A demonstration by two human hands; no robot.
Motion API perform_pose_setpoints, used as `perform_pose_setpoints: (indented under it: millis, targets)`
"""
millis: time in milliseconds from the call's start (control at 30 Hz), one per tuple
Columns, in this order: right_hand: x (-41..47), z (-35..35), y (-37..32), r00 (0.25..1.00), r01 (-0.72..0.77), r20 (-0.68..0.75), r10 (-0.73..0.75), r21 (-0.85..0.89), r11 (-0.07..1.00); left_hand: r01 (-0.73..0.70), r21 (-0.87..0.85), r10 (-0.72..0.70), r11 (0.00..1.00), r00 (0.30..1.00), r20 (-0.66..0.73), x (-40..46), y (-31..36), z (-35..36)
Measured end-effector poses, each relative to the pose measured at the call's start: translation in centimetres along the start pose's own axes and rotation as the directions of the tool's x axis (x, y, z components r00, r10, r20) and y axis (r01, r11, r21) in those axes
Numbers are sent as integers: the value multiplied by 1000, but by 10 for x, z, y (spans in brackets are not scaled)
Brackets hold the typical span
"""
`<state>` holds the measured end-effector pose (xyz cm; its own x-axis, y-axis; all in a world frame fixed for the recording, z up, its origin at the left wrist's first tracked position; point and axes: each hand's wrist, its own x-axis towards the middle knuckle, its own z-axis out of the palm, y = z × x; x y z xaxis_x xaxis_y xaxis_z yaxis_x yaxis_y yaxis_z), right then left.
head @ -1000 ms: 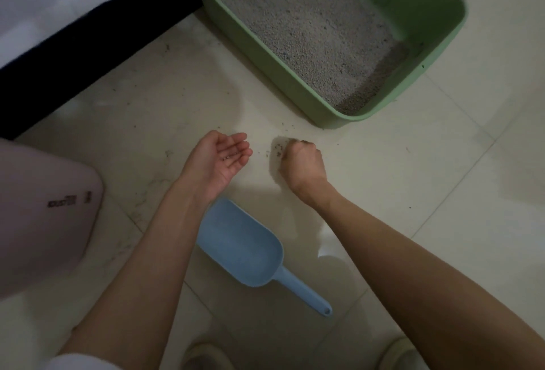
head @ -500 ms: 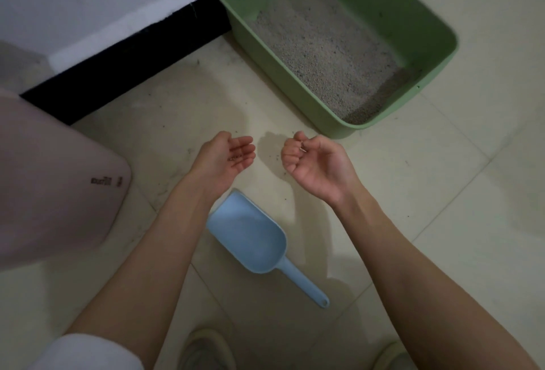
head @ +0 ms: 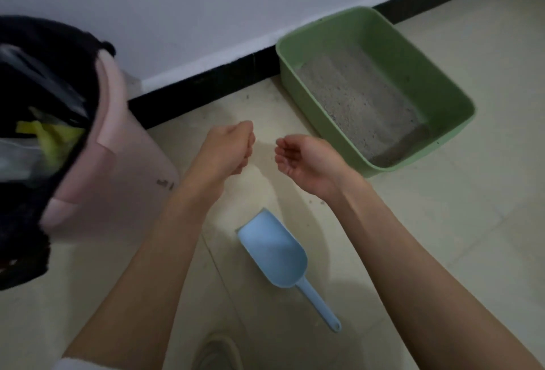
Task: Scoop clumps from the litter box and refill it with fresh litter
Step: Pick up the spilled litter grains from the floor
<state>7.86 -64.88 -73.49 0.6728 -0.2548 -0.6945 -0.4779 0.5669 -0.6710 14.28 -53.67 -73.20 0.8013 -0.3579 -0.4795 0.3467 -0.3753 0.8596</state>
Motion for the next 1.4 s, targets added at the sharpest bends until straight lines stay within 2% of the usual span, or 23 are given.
perform_pose_setpoints:
  millis: [67,133,200,300,333,400,467,633,700,767,900,967,1067,1133,1200,1300,1400]
  targets:
    - [-15,34,-22,994,46,97,-48,20,999,-110,43,114,993,984,-134,-15,28,-24]
    - [-29,72,-41,970,94,224,-97,24,995,-213,64,223,975,939,-260,-30,55,-57]
    - [-42,111,-54,940,123,318,-123,21,992,-271,10,252,962,879,-405,-41,72,-98]
    - [-52,168,-65,910,99,409,-72,-44,994,-184,81,197,980,802,-564,-45,71,-158]
    - [-54,183,-66,891,60,454,-17,-80,995,-107,112,153,988,801,-579,-44,68,-174]
    - [-53,206,-66,804,-72,576,146,-150,986,52,101,15,994,822,-570,-41,59,-193]
    - [-46,218,-63,737,-172,630,244,-174,970,156,117,-62,981,819,-570,-40,52,-203]
    - [-35,218,-55,744,-218,614,263,-149,964,169,162,-76,972,882,-464,-46,45,-204]
    - [-33,207,-56,766,-218,598,235,-101,971,112,196,-11,974,891,-453,-44,47,-194]
    - [-35,191,-62,795,-201,580,180,-28,979,-12,254,133,967,874,-468,-45,50,-179]
    - [-39,146,-83,865,-48,501,17,50,998,-361,326,483,873,726,-490,-51,65,-139]
    - [-40,117,-92,906,54,416,-73,56,997,-482,310,573,819,686,-448,-50,78,-115]
    - [-31,63,-92,964,179,199,-175,0,984,-556,333,646,762,688,-330,-42,84,-68]
    - [-20,22,-77,979,198,53,-195,-70,978,-562,369,653,740,733,-193,-32,69,-33]
    - [-9,-17,-53,986,144,-70,-153,-124,982,-539,436,609,721,792,-28,-16,38,0]
    - [5,-66,-8,976,40,-202,-83,-211,977,-516,527,488,675,848,206,11,-24,38]
    - [24,-100,36,947,-16,-304,-104,-368,930,-473,637,308,608,881,360,34,-77,62]
